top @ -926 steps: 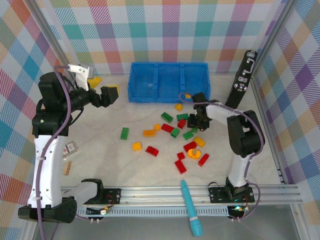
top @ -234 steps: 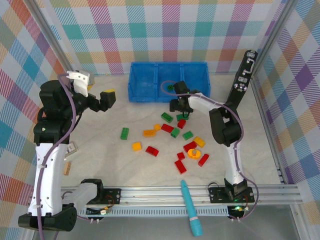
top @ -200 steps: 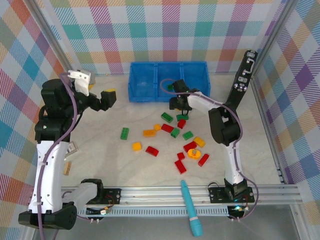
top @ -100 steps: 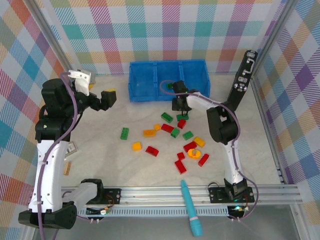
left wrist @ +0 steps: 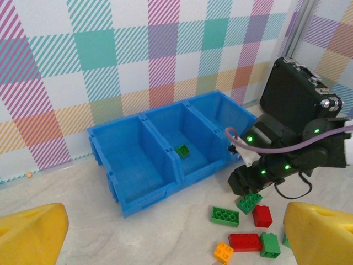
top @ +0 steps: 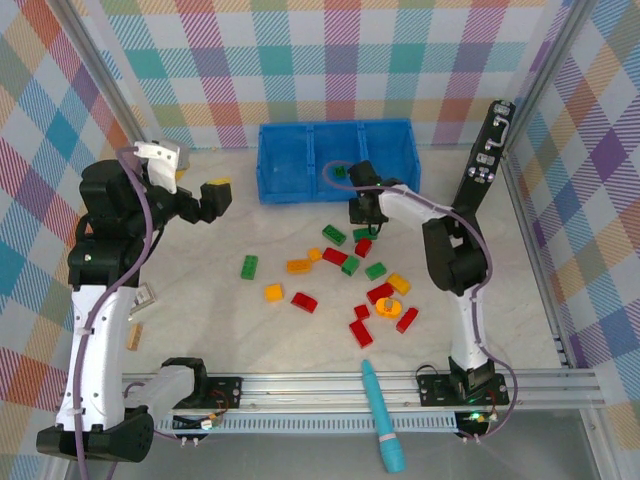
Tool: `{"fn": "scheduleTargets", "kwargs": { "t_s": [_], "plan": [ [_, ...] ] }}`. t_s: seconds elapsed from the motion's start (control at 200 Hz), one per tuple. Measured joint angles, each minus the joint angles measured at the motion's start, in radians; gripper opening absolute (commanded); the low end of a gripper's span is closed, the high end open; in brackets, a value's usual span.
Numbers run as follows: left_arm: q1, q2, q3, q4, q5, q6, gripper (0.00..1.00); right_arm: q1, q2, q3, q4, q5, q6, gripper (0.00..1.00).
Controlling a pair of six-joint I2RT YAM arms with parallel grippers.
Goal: Sort the legos into containers by color
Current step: Pick up the lego from the top-center of the table, then place the lego in the container.
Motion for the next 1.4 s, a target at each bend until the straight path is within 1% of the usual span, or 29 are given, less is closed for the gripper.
{"fn": "scheduleTargets", "kwargs": {
  "t_s": [0.1,0.185,0.3,0.38,0.49,0.7,0.795,0.89,1.06,1.155,1.285,1.4],
  "plan": [
    [0.000,-0.006,-0.005,0.000,0.000,0.000,1.00,-0.001,-0.076,0.002,-0.011,0.016,-0.035,0.42],
    [0.000,-0.006,-0.007,0.000,0.000,0.000,1.00,-0.012,-0.123,0.039,-0.032,0.047,-0.081,0.42],
    [0.000,-0.006,-0.009,0.000,0.000,0.000,1.00,-0.035,-0.133,0.113,-0.029,0.071,-0.132,0.42],
    [0.000,-0.006,-0.009,0.000,-0.005,0.000,1.00,-0.068,-0.120,0.163,-0.025,0.082,-0.163,0.42],
    [0.000,-0.006,-0.009,0.000,-0.008,0.001,1.00,-0.114,-0.059,0.258,-0.014,0.090,-0.190,0.43],
    [0.000,-0.004,-0.009,-0.002,-0.024,0.013,1.00,-0.182,0.121,0.436,-0.003,0.100,-0.219,0.46],
    [0.000,-0.002,-0.009,-0.003,-0.031,0.019,1.00,-0.196,0.202,0.513,-0.007,0.097,-0.230,0.47],
    [0.000,0.005,-0.009,-0.003,-0.033,0.021,1.00,-0.196,0.244,0.539,-0.018,0.088,-0.237,0.48],
    [0.000,0.027,-0.009,-0.004,-0.033,0.022,1.00,-0.192,0.246,0.538,-0.030,0.077,-0.238,0.49],
    [0.000,0.032,-0.009,-0.004,-0.033,0.022,1.00,-0.192,0.214,0.489,-0.021,0.066,-0.238,0.50],
    [0.000,0.031,-0.009,-0.004,-0.032,0.022,1.00,-0.190,0.088,0.335,-0.026,0.037,-0.236,0.52],
    [0.000,0.031,-0.009,-0.004,-0.028,0.022,1.00,-0.190,-0.105,0.138,-0.029,-0.003,-0.212,0.54]
  ]
}}
